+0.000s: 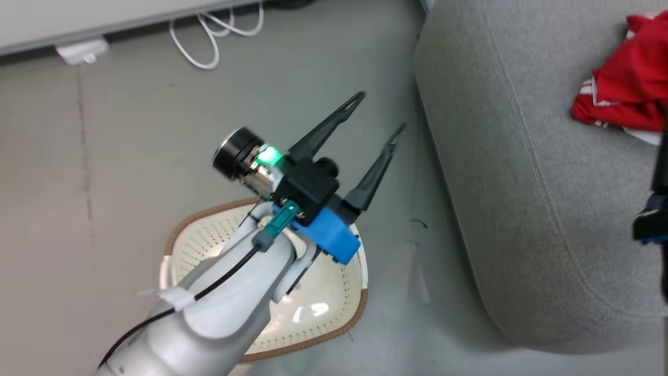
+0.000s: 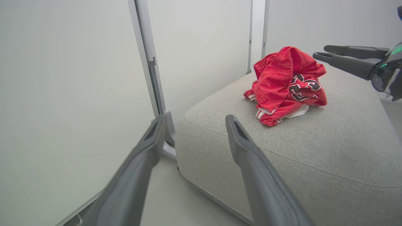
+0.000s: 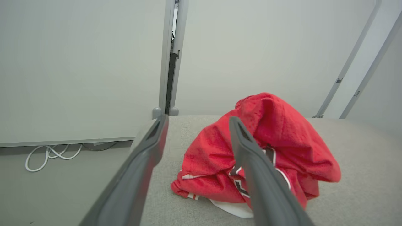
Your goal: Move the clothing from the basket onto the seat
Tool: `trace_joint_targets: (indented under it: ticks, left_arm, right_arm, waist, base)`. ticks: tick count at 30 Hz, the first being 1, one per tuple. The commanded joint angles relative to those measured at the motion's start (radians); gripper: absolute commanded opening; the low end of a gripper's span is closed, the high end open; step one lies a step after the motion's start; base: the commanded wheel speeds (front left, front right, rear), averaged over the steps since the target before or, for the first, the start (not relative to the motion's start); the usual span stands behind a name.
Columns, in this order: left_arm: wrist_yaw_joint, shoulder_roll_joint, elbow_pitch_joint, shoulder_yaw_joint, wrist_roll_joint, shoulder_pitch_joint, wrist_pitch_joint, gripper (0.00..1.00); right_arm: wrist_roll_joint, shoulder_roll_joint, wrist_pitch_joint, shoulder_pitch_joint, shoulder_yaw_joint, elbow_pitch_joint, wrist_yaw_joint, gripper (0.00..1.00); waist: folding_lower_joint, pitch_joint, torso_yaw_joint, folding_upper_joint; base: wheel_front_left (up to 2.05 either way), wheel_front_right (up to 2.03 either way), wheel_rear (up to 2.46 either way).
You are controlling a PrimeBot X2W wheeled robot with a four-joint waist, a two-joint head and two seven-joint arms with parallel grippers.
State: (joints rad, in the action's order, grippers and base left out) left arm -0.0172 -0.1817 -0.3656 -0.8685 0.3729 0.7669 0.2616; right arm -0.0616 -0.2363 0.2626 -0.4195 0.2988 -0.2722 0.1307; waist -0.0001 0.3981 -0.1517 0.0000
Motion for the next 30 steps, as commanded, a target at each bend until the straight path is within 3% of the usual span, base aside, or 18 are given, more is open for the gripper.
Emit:
trace_joint_targets:
  ticks: [1, 15, 30]
  left_arm:
    - [-0.004, -0.005, 0.007, 0.016, 0.002, -0.026, 0.004, 1.00]
    - [-0.027, -0.022, 0.101, 0.291, -0.063, -0.277, 0.005, 1.00]
    - [0.002, 0.024, 0.145, 0.582, -0.141, -0.520, 0.005, 1.00]
  right_arm:
    - [-0.002, 0.011, 0.003, 0.028, -0.012, 0.016, 0.000, 1.00]
    - [-0.014, 0.106, 0.003, 0.163, -0.153, 0.103, 0.000, 1.00]
    - [0.001, 0.168, 0.003, 0.291, -0.186, 0.121, 0.000, 1.00]
  waist:
    - [0.0001, -0.050, 0.039, 0.0000]
    - [0.0001, -0.191, 0.142, 0.0000]
    - [0.0001, -0.285, 0.186, 0.0000]
  base:
    - [0.00, 0.00, 0.00]
    - [0.00, 0.00, 0.00]
    - [0.00, 0.00, 0.00]
